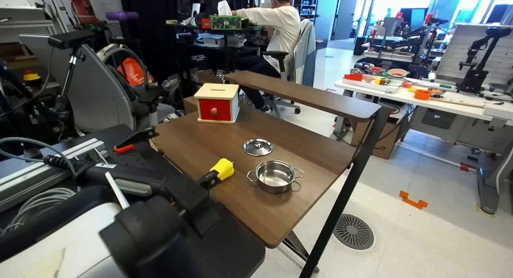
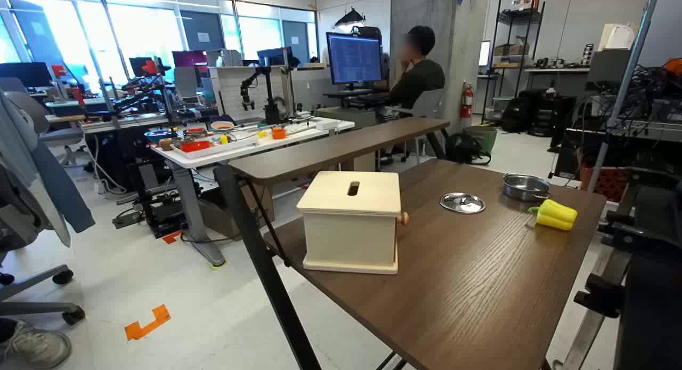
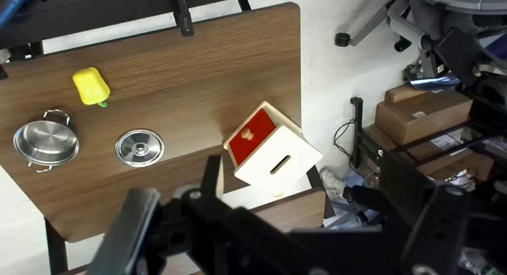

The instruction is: Move the yellow bell pepper

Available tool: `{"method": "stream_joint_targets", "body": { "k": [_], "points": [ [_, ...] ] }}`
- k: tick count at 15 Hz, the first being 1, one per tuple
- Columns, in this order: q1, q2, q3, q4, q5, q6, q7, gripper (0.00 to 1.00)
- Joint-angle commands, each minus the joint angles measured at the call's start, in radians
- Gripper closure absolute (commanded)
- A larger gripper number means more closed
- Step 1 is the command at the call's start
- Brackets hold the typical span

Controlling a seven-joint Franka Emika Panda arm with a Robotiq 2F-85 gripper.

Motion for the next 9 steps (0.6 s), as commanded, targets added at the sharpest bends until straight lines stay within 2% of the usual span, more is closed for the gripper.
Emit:
{"method": "stream_joint_targets", "body": {
  "k": [1, 9],
  "points": [
    [-0.003, 0.001, 0.002, -0.01, 0.002, -0.007, -0.002, 0.0],
    [-0.003, 0.012, 0.002, -0.033, 0.001, -0.007, -0.002, 0.0]
  ]
}}
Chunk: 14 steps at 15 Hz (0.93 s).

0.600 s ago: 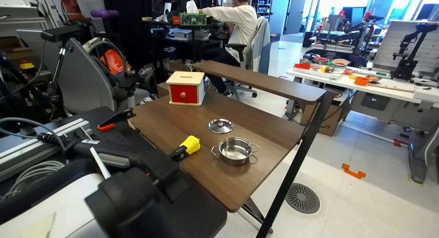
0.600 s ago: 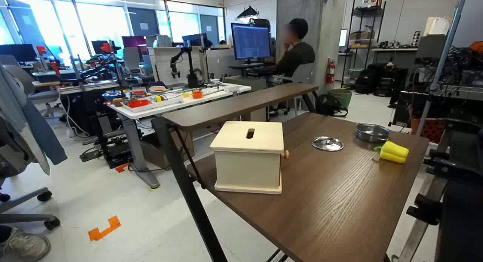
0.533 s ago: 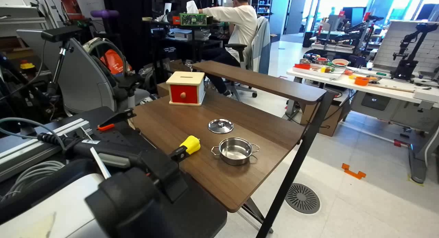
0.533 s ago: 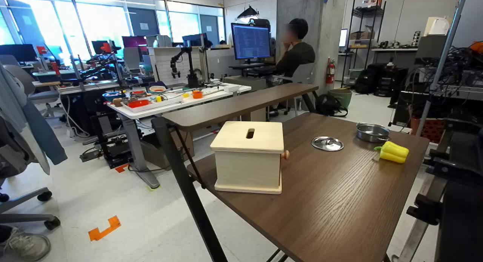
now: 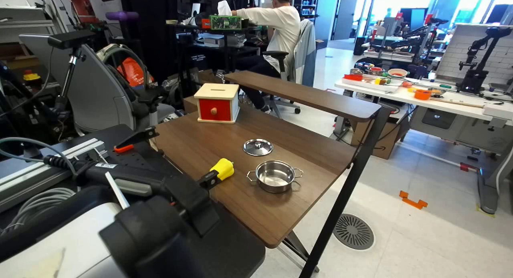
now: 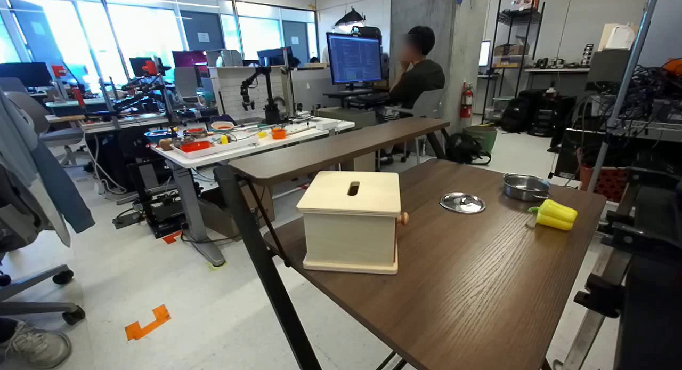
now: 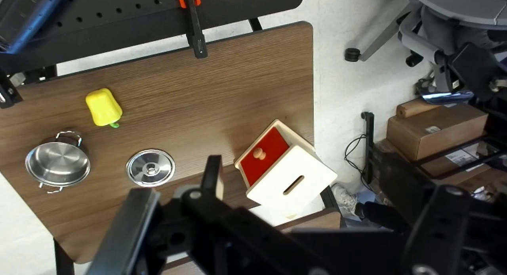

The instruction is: Move the yellow bell pepper

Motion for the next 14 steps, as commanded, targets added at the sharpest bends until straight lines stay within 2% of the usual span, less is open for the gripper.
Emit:
{"method": "stream_joint_targets", "body": {
  "k": [1, 6, 9, 12, 14],
  "points": [
    [-0.003, -0.001, 0.002, 0.002, 0.001, -0.003, -0.002, 0.0],
    [-0.058, 0.177, 0.02, 0.025, -0.026, 0.147, -0.005, 0.0],
    [-0.085, 0.338, 0.013, 0.025, -0.041, 0.255, -0.003, 0.0],
    [-0.141, 0.518, 0.017, 0.034, -0.114, 0.387, 0.012, 0.0],
    [-0.158, 0.646, -0.005, 0.063, -0.152, 0.437, -0.004, 0.0]
  ]
}}
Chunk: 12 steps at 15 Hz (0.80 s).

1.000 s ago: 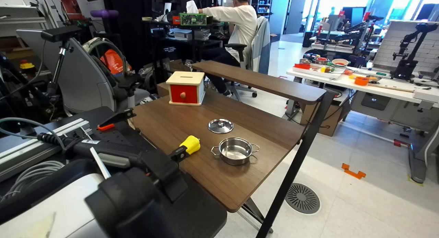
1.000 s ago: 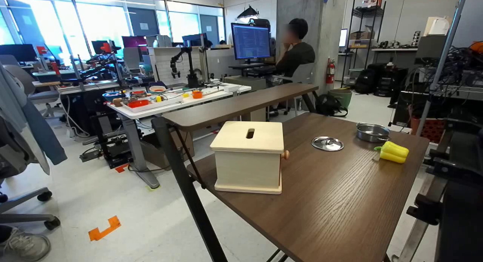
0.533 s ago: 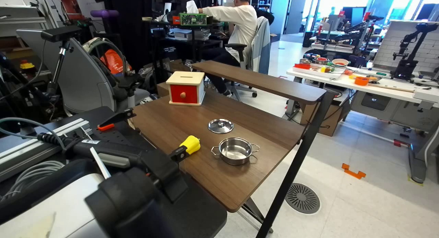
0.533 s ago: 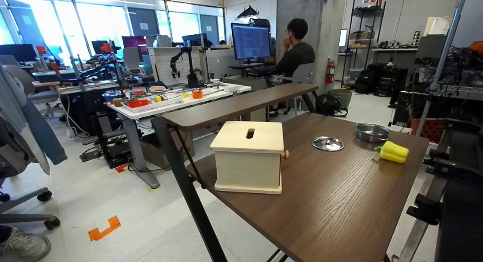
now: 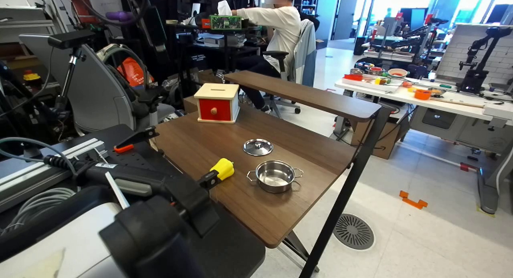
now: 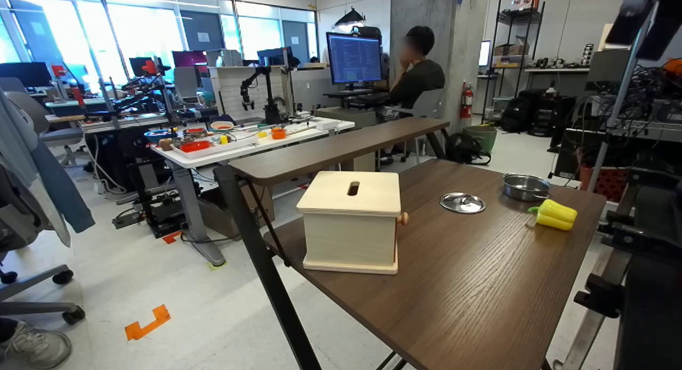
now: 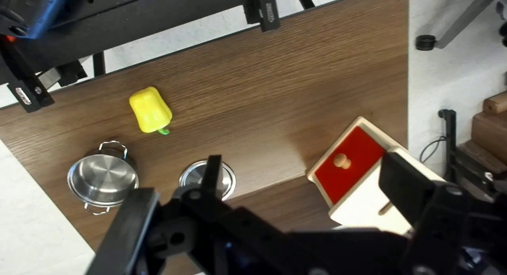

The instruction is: Move the yellow bell pepper

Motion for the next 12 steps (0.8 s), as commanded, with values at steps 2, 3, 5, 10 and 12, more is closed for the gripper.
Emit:
{"method": "stream_joint_targets", "body": {
  "k": [2, 3, 5, 10, 12],
  "points": [
    [-0.057, 0.3, -0.024, 0.067, -0.1, 0.154, -0.006, 0.0],
    [-0.059, 0.362, -0.038, 0.089, -0.11, 0.175, -0.014, 0.0],
    [-0.058, 0.467, -0.063, 0.127, -0.116, 0.206, -0.032, 0.0],
    [-0.053, 0.666, -0.118, 0.221, -0.118, 0.23, -0.095, 0.0],
    [-0.045, 0.713, -0.154, 0.252, -0.15, 0.233, -0.096, 0.0]
  ]
}}
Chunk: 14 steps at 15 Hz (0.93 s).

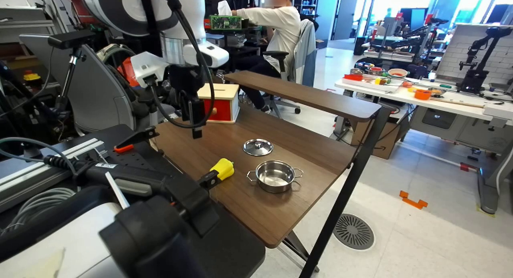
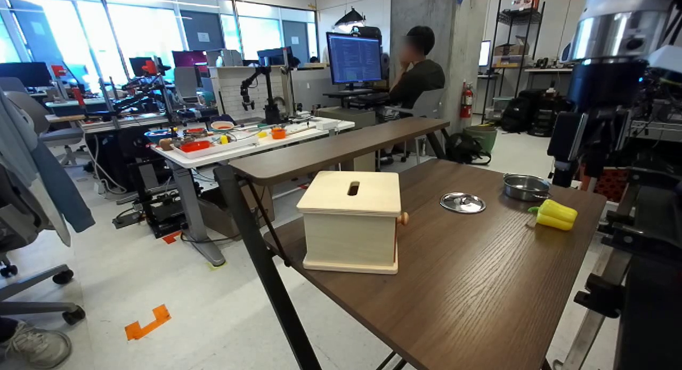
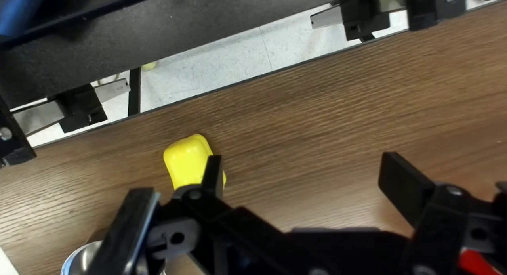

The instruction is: Move the yellow bell pepper

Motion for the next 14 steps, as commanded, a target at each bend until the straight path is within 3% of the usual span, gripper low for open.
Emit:
{"method": "stream_joint_targets", "body": {
  "k": [1, 5, 14],
  "points": [
    [0.023, 0.108, -0.075, 0.074, -0.08, 0.038, 0.001, 0.0],
    [0.062, 0.197, -0.158, 0.127, -0.157, 0.088, 0.01, 0.0],
    [0.074, 0.296, -0.198, 0.176, -0.156, 0.1, -0.007, 0.0]
  ]
}}
